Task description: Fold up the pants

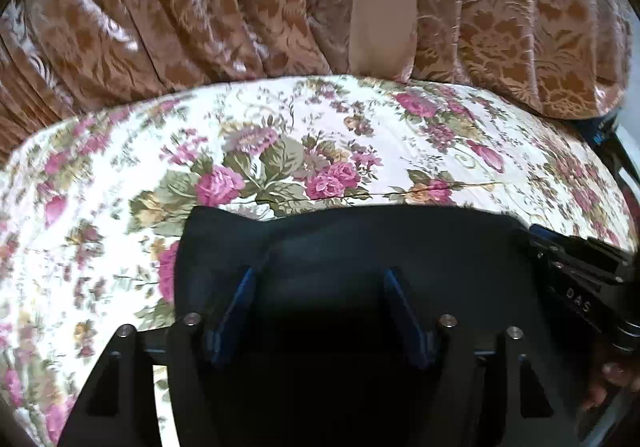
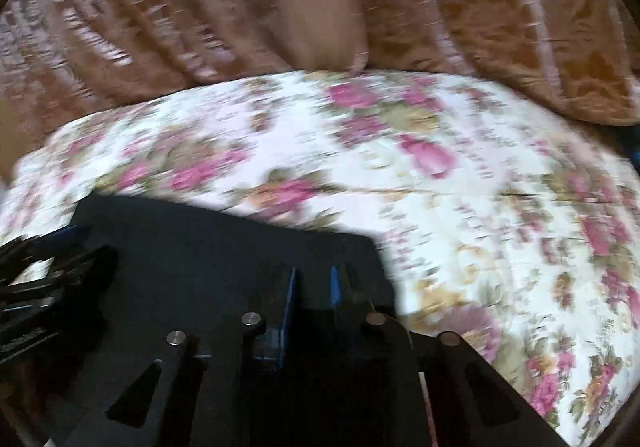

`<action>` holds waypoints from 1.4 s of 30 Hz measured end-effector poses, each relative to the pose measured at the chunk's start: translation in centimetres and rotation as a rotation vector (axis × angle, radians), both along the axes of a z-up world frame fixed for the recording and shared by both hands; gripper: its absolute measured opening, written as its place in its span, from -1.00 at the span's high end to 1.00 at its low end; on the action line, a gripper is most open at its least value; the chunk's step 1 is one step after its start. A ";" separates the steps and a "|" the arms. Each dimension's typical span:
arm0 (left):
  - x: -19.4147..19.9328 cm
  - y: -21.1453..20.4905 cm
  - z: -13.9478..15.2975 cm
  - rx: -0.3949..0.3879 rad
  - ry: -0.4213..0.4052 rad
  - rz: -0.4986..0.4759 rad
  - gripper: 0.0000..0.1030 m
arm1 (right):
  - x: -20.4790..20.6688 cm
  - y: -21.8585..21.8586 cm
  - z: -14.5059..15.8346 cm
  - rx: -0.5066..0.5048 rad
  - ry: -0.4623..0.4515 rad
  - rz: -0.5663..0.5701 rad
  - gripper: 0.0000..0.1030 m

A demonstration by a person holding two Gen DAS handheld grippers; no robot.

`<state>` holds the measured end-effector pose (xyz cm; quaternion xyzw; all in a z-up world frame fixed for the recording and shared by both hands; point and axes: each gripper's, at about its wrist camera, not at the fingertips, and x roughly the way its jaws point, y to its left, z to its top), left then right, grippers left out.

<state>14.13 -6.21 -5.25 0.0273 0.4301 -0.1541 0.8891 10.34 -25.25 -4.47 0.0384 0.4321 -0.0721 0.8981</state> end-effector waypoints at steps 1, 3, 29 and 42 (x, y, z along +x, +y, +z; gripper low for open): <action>0.6 0.2 -0.4 -0.018 0.017 0.010 -0.36 | 0.3 -0.6 -0.4 0.011 -0.004 -0.039 0.19; 1.1 0.6 -0.9 -0.059 0.030 0.031 -0.37 | 0.9 -3.0 -1.4 0.171 0.010 -0.083 0.14; -15.2 4.5 -1.1 -0.175 -0.174 0.002 -0.49 | -12.1 -2.0 0.1 0.247 -0.105 0.043 -0.09; -14.8 11.3 -0.5 -0.402 -0.114 0.089 -0.78 | -12.5 -5.5 -3.2 0.539 -0.055 0.038 -0.41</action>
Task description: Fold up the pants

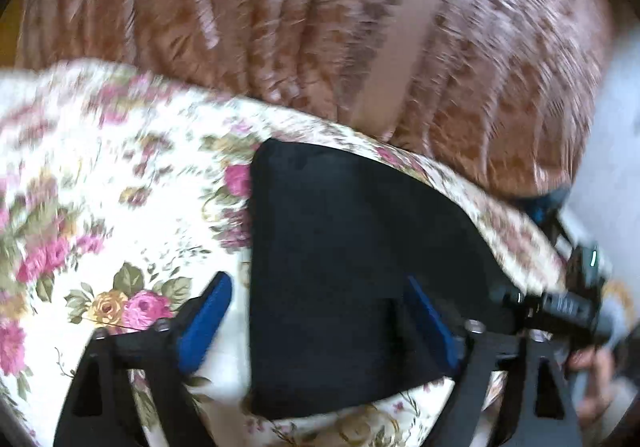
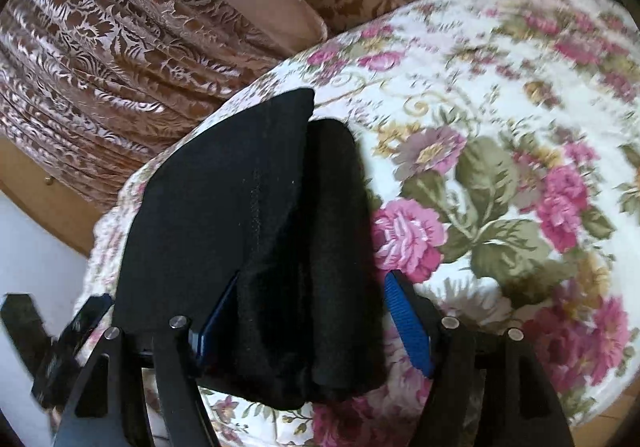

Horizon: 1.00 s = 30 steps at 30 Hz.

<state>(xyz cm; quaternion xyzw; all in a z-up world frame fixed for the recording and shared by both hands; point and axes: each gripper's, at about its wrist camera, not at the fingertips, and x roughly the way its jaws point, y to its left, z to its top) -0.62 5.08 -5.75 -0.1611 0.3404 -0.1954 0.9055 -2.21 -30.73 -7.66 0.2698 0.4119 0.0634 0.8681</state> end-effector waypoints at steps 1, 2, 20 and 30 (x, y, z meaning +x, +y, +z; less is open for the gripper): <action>0.8 0.6 -0.4 -0.037 0.048 -0.014 -0.78 | 0.3 -0.2 -0.1 0.022 0.004 0.015 -0.41; 1.7 1.0 -0.9 -0.067 0.099 -0.031 -0.78 | 0.6 -0.4 -0.3 0.040 0.011 0.029 -0.41; 3.0 -2.3 -0.7 -0.033 0.103 -0.186 0.04 | 2.9 1.7 1.3 -0.071 -0.074 0.159 0.04; 5.2 -3.3 4.3 0.077 -0.115 -0.174 0.23 | 3.6 3.6 5.2 -0.241 -0.297 0.161 0.14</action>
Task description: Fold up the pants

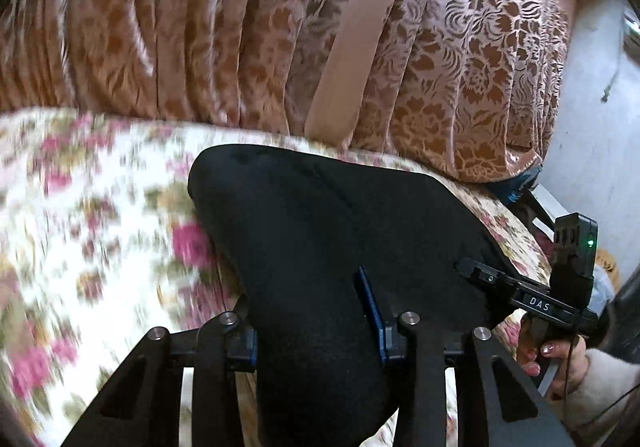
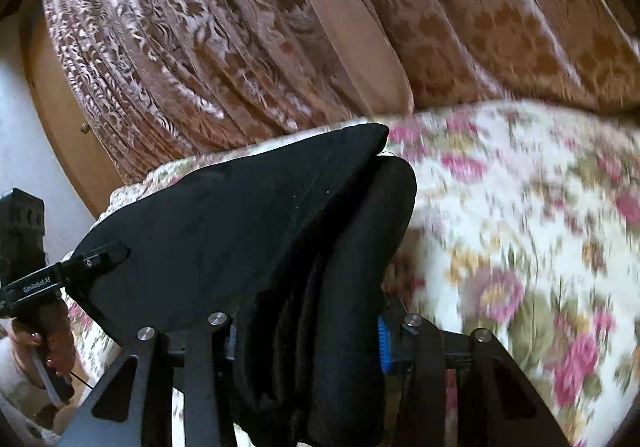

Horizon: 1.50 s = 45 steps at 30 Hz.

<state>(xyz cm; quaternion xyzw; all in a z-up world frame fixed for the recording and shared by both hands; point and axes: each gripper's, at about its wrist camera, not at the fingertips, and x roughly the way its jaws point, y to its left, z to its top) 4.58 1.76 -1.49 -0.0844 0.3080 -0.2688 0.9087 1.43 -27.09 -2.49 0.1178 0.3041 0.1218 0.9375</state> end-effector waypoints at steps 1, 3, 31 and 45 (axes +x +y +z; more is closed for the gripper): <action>0.8 -0.1 0.2 0.007 -0.017 0.005 0.23 | 0.7 -0.1 0.2 0.004 -0.018 -0.007 0.14; 2.7 -0.1 0.3 0.022 -0.029 0.024 0.23 | 2.6 -0.2 0.4 0.021 -0.021 -0.017 0.14; 23.3 -1.3 -5.5 0.152 -0.061 0.127 -0.25 | 26.7 -3.2 -5.0 0.065 0.080 -0.151 -0.20; 16.7 -1.5 -5.7 0.194 -0.012 0.294 -0.68 | 21.5 -1.1 -3.0 -0.089 0.075 -0.280 -0.39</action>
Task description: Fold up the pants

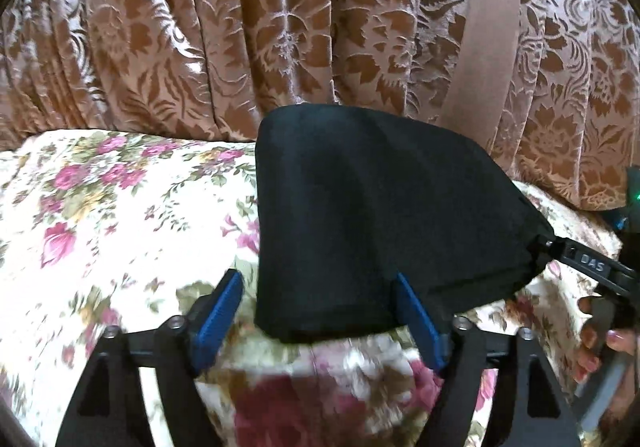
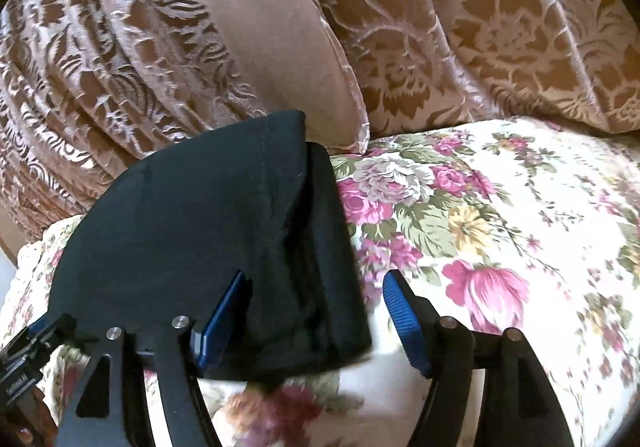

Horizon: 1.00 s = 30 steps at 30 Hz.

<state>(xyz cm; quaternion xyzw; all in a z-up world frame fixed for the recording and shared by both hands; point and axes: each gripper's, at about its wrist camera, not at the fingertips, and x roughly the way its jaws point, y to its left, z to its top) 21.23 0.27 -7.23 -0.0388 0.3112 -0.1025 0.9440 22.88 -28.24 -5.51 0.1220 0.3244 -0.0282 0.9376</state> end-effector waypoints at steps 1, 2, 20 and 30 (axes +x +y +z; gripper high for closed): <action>-0.6 -0.3 -0.1 0.021 -0.006 0.019 -0.72 | -0.5 0.3 0.1 -0.003 0.001 0.005 -0.39; -1.1 -0.5 -0.1 0.039 -0.012 0.035 -0.74 | -1.2 0.5 0.2 -0.001 0.005 0.006 -0.39; -10.5 -0.8 0.9 0.153 -0.154 0.186 -0.95 | -13.5 6.6 1.2 -0.127 -0.142 -0.013 -0.41; -12.0 -0.3 1.0 0.111 -0.227 0.136 -0.95 | -15.3 7.8 0.9 -0.183 -0.160 -0.018 -0.41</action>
